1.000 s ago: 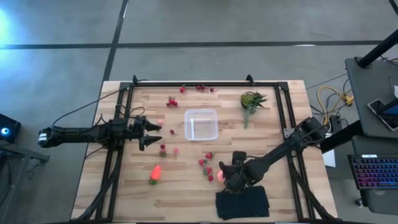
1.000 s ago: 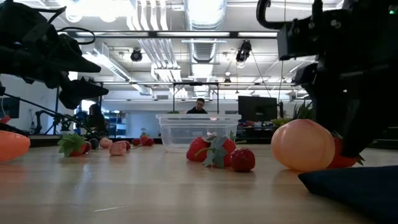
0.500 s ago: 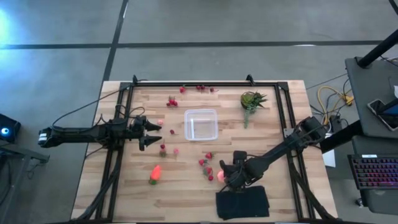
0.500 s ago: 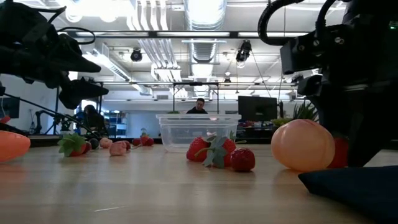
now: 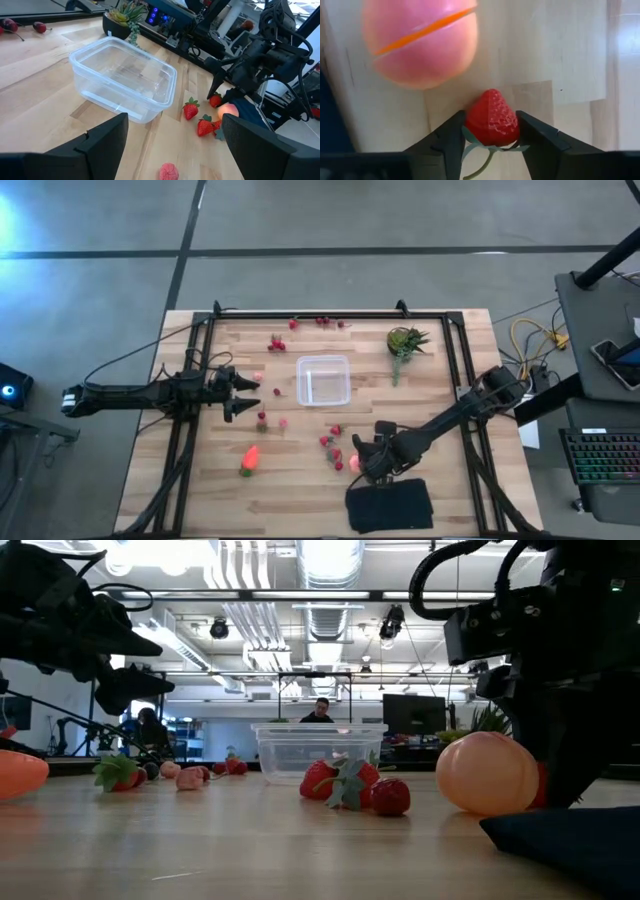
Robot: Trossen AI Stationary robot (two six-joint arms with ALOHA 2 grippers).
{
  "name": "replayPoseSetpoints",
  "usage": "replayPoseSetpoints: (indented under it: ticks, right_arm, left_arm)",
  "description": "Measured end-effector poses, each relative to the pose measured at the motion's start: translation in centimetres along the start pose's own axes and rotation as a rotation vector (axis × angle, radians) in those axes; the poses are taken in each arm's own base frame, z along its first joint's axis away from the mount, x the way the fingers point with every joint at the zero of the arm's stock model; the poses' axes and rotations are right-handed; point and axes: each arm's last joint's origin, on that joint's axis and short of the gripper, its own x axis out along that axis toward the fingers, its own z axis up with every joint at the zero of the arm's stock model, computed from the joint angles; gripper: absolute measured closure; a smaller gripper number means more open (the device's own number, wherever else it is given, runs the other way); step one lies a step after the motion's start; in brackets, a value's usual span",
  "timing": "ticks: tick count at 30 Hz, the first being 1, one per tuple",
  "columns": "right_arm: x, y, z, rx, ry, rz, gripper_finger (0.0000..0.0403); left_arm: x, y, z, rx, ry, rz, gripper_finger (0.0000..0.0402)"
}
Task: Pick and placing Produce into tupperware
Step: Put the strawberry into the transparent bin
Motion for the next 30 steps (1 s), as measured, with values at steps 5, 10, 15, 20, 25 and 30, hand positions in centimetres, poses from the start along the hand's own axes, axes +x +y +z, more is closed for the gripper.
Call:
replayPoseSetpoints:
  ticks: [5,10,15,20,25,30]
  right_arm:
    - [-0.3,-1.1,0.8,0.102,-0.026,-0.001,0.0261]
    - [-2.1,-3.3,2.6,0.231,-0.103,0.021,0.0259]
    - [-5.7,-7.2,5.5,0.355,-0.248,0.028,0.0254]
    - [-8.0,-12.3,8.6,0.478,-0.346,0.018,0.0256]
    - [-7.1,-17.3,11.3,0.530,-0.324,0.026,0.0252]
    - [-5.3,-18.6,13.5,0.475,-0.266,0.076,0.0226]
  left_arm:
    - [0.0,0.0,0.0,0.000,0.000,0.000,0.0095]
    - [0.0,0.0,0.0,0.000,0.001,0.001,0.0095]
    - [0.0,0.0,0.0,0.000,0.002,0.001,0.0095]
    - [0.0,0.0,0.0,0.000,0.001,0.001,0.0095]
    - [0.0,0.0,0.0,0.000,-0.001,0.000,0.0095]
    - [0.0,0.0,0.0,0.000,0.001,0.000,0.0095]
